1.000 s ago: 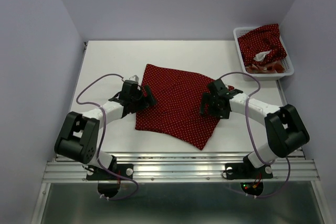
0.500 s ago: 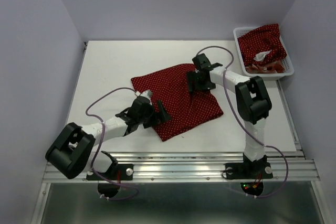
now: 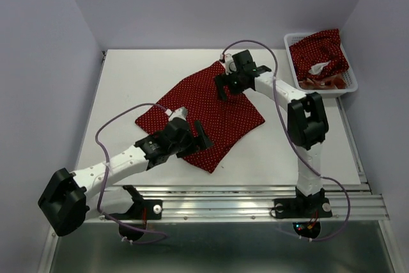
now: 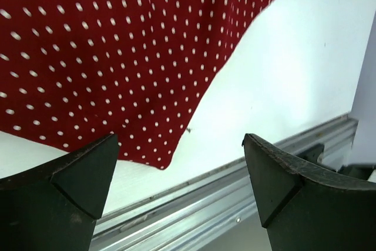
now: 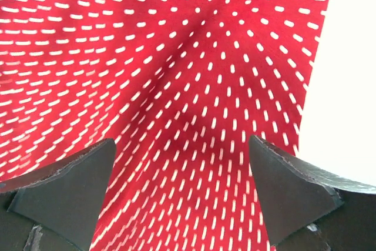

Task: Fold and stack the skirts
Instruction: Fold the skirt

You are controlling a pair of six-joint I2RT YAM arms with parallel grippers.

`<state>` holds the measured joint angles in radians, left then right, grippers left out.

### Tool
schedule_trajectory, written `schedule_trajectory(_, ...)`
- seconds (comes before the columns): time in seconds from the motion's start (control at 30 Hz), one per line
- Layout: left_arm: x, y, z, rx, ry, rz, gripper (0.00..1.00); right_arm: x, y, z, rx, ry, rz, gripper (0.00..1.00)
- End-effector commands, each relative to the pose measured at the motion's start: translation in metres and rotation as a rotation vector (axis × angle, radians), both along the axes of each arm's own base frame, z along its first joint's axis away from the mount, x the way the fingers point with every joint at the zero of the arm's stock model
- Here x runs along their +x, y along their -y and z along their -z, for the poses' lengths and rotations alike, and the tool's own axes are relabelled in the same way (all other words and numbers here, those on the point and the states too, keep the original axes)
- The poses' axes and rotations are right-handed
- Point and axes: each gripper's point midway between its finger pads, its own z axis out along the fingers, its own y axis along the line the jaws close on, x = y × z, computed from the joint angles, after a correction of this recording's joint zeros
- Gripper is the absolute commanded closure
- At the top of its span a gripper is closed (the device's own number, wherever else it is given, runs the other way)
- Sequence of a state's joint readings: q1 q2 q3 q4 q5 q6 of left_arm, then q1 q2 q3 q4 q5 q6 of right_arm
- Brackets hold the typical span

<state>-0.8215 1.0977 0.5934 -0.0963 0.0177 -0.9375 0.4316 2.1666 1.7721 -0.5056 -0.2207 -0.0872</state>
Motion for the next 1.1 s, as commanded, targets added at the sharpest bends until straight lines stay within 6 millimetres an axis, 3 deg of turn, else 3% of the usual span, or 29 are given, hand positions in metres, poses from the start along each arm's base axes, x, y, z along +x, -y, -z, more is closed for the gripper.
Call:
schedule_trajectory(0.0,0.029,-0.030,-0.016,0.150,0.064,-0.133,0.01,-0.006,0.011,-0.100,0.068,0.205,0.053,0.00)
schedule_trajectory(0.03,0.040,-0.046,-0.016,0.190,0.074,-0.204,0.01,-0.018,0.018,-0.081,0.066,0.176,0.088,0.00)
schedule_trajectory(0.07,0.046,-0.056,-0.019,0.199,0.074,-0.247,0.01,-0.029,0.021,-0.081,0.068,0.182,0.104,0.00)
schedule_trajectory(0.1,0.049,-0.067,-0.016,0.218,0.070,-0.282,0.01,-0.039,0.028,-0.103,0.079,0.244,0.133,0.00)
schedule_trajectory(0.13,0.055,-0.078,-0.017,0.222,0.077,-0.319,0.01,-0.052,0.017,-0.106,0.112,0.256,0.138,0.00)
schedule_trajectory(0.17,0.066,-0.098,-0.018,0.221,0.080,-0.391,0.01,-0.076,0.019,-0.083,0.094,0.211,0.135,0.00)
schedule_trajectory(0.2,0.073,-0.122,-0.013,0.228,0.067,-0.461,0.01,-0.106,0.005,-0.086,0.119,0.210,0.107,0.00)
schedule_trajectory(0.23,0.072,-0.121,-0.010,0.234,0.065,-0.443,0.01,-0.107,0.007,-0.100,0.136,0.237,0.111,0.00)
schedule_trajectory(0.27,0.078,-0.142,-0.007,0.251,0.059,-0.498,0.01,-0.139,-0.015,-0.087,0.131,0.204,0.048,0.00)
schedule_trajectory(0.3,0.080,-0.150,-0.005,0.258,0.053,-0.521,0.01,-0.152,-0.018,-0.095,0.123,0.235,0.054,0.00)
schedule_trajectory(0.33,0.083,-0.159,-0.003,0.268,0.052,-0.545,0.01,-0.167,-0.027,-0.093,0.126,0.227,0.024,0.00)
schedule_trajectory(0.37,0.086,-0.174,0.001,0.282,0.040,-0.593,0.01,-0.195,-0.048,-0.090,0.131,0.210,-0.046,0.00)
schedule_trajectory(0.43,0.087,-0.189,0.008,0.307,0.019,-0.637,0.01,-0.221,-0.056,-0.079,0.100,0.201,-0.079,0.00)
schedule_trajectory(0.47,0.089,-0.202,0.016,0.315,0.002,-0.678,0.01,-0.246,-0.071,-0.077,0.099,0.195,-0.134,0.00)
schedule_trajectory(0.53,0.091,-0.212,0.026,0.317,-0.014,-0.693,0.01,-0.259,-0.076,-0.068,0.055,0.204,-0.122,0.00)
schedule_trajectory(0.57,0.090,-0.217,0.036,0.323,-0.033,-0.703,0.01,-0.271,-0.077,-0.052,-0.003,0.176,-0.140,0.00)
schedule_trajectory(0.63,0.092,-0.229,0.044,0.320,-0.063,-0.724,0.01,-0.287,-0.085,-0.048,-0.079,0.230,-0.156,0.00)
schedule_trajectory(0.77,0.100,-0.240,0.062,0.338,-0.107,-0.724,0.01,-0.310,-0.096,-0.025,-0.154,0.212,-0.227,0.00)
schedule_trajectory(0.83,0.106,-0.239,0.065,0.322,-0.110,-0.719,0.03,-0.310,-0.099,-0.016,-0.186,0.216,-0.231,0.00)
schedule_trajectory(0.93,0.111,-0.238,0.076,0.316,-0.129,-0.704,0.11,-0.317,-0.108,-0.004,-0.207,0.206,-0.267,0.00)
schedule_trajectory(1.0,0.114,-0.235,0.083,0.308,-0.150,-0.690,0.22,-0.319,-0.115,0.000,-0.212,0.211,-0.283,0.00)
schedule_trajectory(1.03,0.113,-0.233,0.088,0.306,-0.171,-0.677,0.36,-0.318,-0.115,0.010,-0.237,0.205,-0.286,0.02)
schedule_trajectory(1.07,0.114,-0.231,0.090,0.300,-0.180,-0.667,0.40,-0.318,-0.116,0.015,-0.246,0.202,-0.289,0.03)
